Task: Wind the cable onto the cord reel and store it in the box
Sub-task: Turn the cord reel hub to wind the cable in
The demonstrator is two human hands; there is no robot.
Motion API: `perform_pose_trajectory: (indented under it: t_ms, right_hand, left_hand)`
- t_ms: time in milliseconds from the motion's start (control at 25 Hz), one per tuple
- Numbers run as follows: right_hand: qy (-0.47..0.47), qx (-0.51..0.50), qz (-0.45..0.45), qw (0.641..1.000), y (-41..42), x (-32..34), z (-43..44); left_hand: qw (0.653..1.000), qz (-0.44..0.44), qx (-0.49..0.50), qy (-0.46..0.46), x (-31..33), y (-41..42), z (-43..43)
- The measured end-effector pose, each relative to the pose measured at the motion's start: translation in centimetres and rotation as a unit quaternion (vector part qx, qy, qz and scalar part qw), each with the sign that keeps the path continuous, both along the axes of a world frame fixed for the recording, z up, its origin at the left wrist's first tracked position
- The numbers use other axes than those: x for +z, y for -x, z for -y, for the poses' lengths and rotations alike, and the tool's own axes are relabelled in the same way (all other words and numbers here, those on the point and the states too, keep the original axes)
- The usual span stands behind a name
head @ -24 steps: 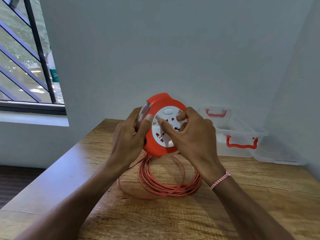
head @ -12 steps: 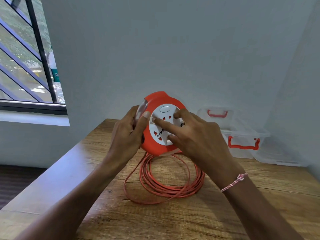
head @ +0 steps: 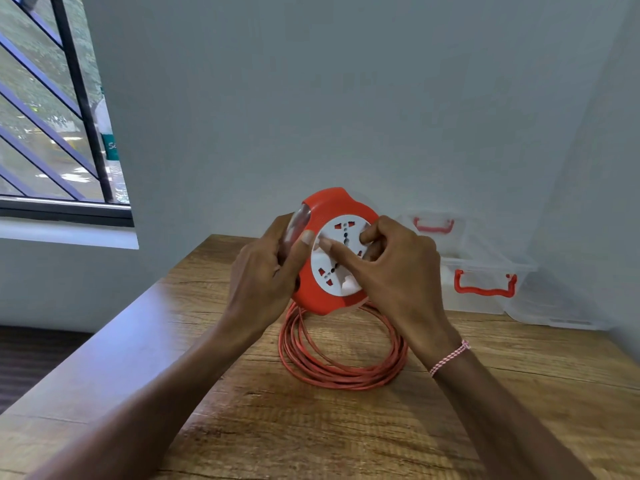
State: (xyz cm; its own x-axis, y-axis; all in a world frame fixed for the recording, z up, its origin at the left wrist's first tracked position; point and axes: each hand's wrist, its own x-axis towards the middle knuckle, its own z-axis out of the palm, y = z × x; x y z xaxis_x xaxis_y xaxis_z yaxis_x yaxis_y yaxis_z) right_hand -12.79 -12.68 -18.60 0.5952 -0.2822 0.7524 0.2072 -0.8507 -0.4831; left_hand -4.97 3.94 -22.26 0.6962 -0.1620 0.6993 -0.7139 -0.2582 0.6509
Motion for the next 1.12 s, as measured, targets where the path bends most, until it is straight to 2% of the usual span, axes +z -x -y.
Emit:
perform_pose_trajectory:
  t_ms: [120, 240, 320, 400, 480, 560, 600, 680, 760, 800, 880, 960, 1040, 1120]
  right_hand:
    - [0.183, 0.008, 0.060, 0.981, 0.4, 0.0, 1.6]
    - [0.375, 0.020, 0.027, 0.927, 0.6, 0.2, 3.0]
    - [0.446, -0.017, 0.013, 0.895, 0.5, 0.0, 2.9]
    - [0.459, -0.046, 0.027, 0.887, 0.6, -0.2, 2.5]
    - [0.440, -0.054, 0.052, 0.895, 0.8, -0.2, 2.1]
    - [0.379, -0.046, 0.062, 0.922, 0.9, -0.1, 1.4]
    - [0.319, -0.040, 0.061, 0.945, 0.8, -0.2, 0.9]
    - [0.134, -0.014, 0.036, 0.990, 0.5, -0.3, -0.1]
    - [-0.018, 0.007, 0.001, 1.000, 0.0, -0.3, -0.4]
    - [-0.037, 0.009, -0.002, 0.999, -0.1, -0.3, -0.3]
    - [0.032, 0.009, 0.033, 0.999, 0.0, -0.4, 0.5]
    - [0.158, 0.024, 0.067, 0.985, 0.2, -0.2, 1.5]
    - [0.297, 0.034, 0.050, 0.953, 0.2, -0.2, 2.6]
    - [0.419, -0.003, 0.029, 0.908, 0.1, -0.5, 3.2]
  left_hand:
    - [1.000, -0.010, 0.005, 0.009, 0.2, -0.2, -0.2]
    - [0.999, -0.015, -0.006, 0.032, 0.5, -0.3, -0.4]
    - [0.999, -0.020, -0.017, 0.042, 0.6, -0.3, -0.5]
    - [0.999, -0.018, -0.026, 0.040, 0.5, -0.3, -0.5]
    - [0.999, -0.012, -0.022, 0.039, 0.4, -0.1, -0.4]
    - [0.999, 0.003, -0.017, 0.040, 0.3, -0.1, -0.3]
    - [0.999, 0.009, -0.015, 0.038, 0.3, -0.1, -0.2]
    - [0.999, 0.017, -0.015, 0.024, 0.1, 0.0, 0.0]
    - [1.000, 0.014, -0.020, 0.018, -0.1, 0.2, 0.2]
    - [1.000, 0.014, -0.020, 0.019, -0.1, 0.2, 0.3]
    - [0.999, 0.016, -0.010, 0.027, -0.1, 0.1, 0.2]
    - [0.999, 0.007, -0.005, 0.048, 0.1, -0.2, 0.0]
    - [0.998, -0.011, -0.008, 0.063, 0.3, -0.4, -0.3]
    - [0.998, -0.020, -0.005, 0.059, 0.4, -0.5, -0.5]
